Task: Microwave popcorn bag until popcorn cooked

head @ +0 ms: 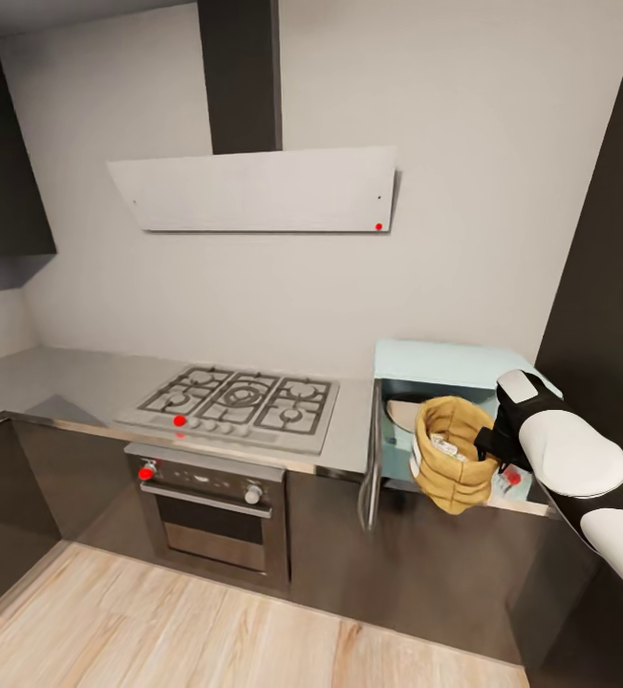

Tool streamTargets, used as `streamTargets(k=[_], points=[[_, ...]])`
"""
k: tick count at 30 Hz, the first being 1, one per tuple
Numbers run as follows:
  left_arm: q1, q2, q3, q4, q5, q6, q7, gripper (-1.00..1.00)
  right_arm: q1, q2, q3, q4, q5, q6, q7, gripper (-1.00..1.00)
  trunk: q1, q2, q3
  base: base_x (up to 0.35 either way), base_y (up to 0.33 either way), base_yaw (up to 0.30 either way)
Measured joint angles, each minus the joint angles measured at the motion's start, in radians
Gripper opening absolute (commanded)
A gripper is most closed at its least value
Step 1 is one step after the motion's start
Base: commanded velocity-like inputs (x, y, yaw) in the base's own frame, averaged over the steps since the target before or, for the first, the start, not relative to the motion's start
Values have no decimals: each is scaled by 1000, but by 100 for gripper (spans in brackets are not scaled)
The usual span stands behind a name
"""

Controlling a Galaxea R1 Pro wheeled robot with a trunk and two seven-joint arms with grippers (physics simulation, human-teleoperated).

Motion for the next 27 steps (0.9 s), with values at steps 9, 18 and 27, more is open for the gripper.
streamTargets(k=[9, 18, 27], points=[[0, 0, 0, 0, 0, 0, 0, 100, 2, 1, 0, 20, 0, -2, 0, -100, 0, 0, 0, 29, 0, 0], [0, 0, 0, 0, 0, 0, 0, 100, 5, 0, 0, 21, 0, -3, 0, -100, 0, 0, 0, 94, 0, 0], [0, 0, 0, 0, 0, 0, 0, 100, 5, 0, 0, 20, 0, -4, 0, -100, 0, 0, 0, 67, 0, 0]])
